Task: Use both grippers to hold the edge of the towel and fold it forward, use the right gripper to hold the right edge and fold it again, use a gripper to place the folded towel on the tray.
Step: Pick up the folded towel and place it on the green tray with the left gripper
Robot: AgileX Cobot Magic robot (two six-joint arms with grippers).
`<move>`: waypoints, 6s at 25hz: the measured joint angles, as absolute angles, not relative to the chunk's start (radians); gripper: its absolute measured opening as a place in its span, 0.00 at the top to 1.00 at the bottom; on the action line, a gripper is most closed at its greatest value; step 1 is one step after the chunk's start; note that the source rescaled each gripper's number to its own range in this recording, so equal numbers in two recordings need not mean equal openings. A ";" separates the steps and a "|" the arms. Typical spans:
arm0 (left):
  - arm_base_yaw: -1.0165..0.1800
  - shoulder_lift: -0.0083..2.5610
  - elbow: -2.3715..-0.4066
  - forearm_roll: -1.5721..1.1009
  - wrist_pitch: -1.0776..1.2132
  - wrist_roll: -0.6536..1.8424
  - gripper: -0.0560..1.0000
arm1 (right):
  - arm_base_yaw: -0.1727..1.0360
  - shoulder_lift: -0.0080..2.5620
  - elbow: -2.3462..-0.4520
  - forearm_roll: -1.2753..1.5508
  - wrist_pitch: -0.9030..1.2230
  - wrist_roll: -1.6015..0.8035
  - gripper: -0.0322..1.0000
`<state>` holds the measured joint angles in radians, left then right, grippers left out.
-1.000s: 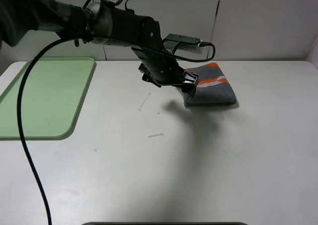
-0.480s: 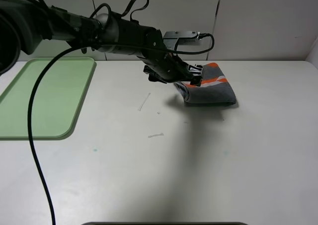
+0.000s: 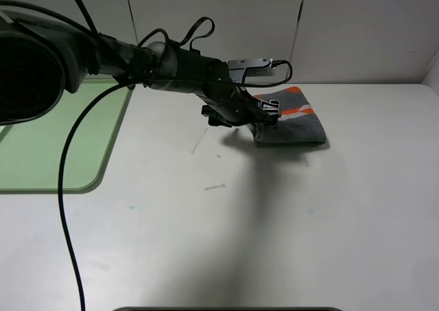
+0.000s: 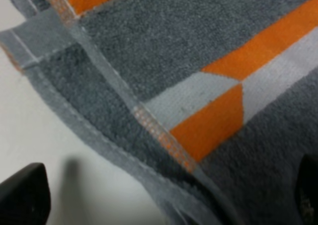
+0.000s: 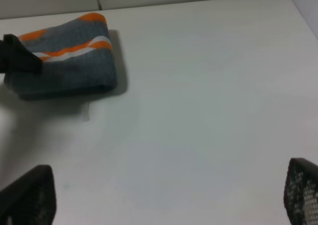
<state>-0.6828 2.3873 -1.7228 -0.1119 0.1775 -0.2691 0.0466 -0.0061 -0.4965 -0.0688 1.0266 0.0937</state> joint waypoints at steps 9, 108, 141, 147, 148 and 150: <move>-0.683 2.424 -1.728 -0.112 0.127 -0.271 0.00 | 0.047 -0.006 -0.496 -0.069 1.027 0.094 0.00; -0.695 2.250 -1.728 0.041 0.893 -0.217 0.38 | 0.047 -0.006 -0.496 -0.069 1.027 0.094 0.00; -0.695 2.271 -1.728 0.099 0.766 -0.620 0.00 | 0.047 -0.006 -0.496 -0.069 1.027 0.094 0.00; -0.695 2.309 -1.728 0.088 0.755 -0.625 0.00 | 0.047 -0.006 -0.496 -0.069 1.027 0.094 0.00; -0.696 2.310 -1.725 0.085 0.747 -0.626 0.00 | 0.047 -0.006 -0.496 -0.069 1.027 0.094 0.00; -0.696 2.310 -1.722 0.084 0.729 -0.628 0.00 | 0.047 -0.006 -0.496 -0.069 1.027 0.094 0.00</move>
<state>-0.6956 2.3105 -1.7216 0.0843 0.7287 -0.6280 0.0466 -0.0061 -0.4965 -0.0688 1.0266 0.0937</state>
